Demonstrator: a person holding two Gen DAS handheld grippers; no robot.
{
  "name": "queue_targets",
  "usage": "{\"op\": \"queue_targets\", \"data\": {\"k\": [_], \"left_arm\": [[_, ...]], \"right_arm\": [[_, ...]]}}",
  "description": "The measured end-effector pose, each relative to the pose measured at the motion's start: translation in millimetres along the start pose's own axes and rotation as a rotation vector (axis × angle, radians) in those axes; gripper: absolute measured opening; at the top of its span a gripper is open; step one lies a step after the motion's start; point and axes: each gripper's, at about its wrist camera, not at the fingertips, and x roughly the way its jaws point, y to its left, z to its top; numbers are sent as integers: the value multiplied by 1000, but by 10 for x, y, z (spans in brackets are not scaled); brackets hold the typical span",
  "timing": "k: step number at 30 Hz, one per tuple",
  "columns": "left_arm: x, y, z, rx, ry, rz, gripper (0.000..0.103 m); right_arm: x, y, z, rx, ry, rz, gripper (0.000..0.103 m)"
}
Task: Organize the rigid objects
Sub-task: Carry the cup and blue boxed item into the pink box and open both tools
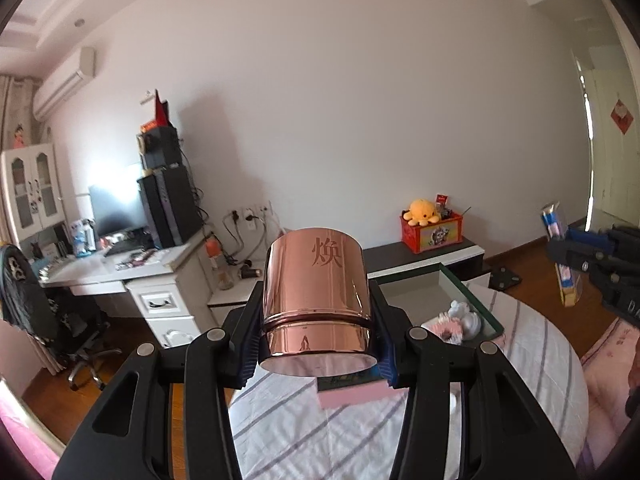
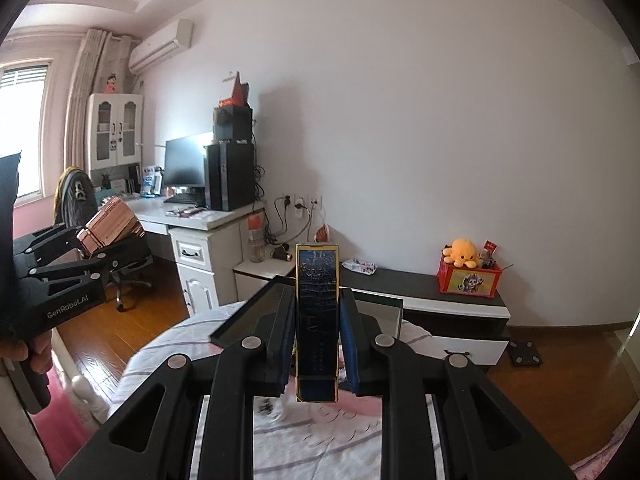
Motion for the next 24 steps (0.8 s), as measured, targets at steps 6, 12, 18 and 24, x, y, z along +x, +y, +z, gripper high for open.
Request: {"op": "queue_targets", "data": {"k": [6, 12, 18, 24], "left_arm": [[813, -142, 6, 19, 97, -27, 47], [1520, -355, -175, 37, 207, -70, 47], [2037, -529, -446, 31, 311, -110, 47], [2234, -661, -664, 54, 366, -118, 47]], "right_arm": [[652, -244, -56, 8, 71, 7, 21], [1304, -380, -218, 18, 164, 28, 21], [1852, -378, -463, 25, 271, 71, 21], [2156, -292, -651, 44, 338, 145, 21]]}}
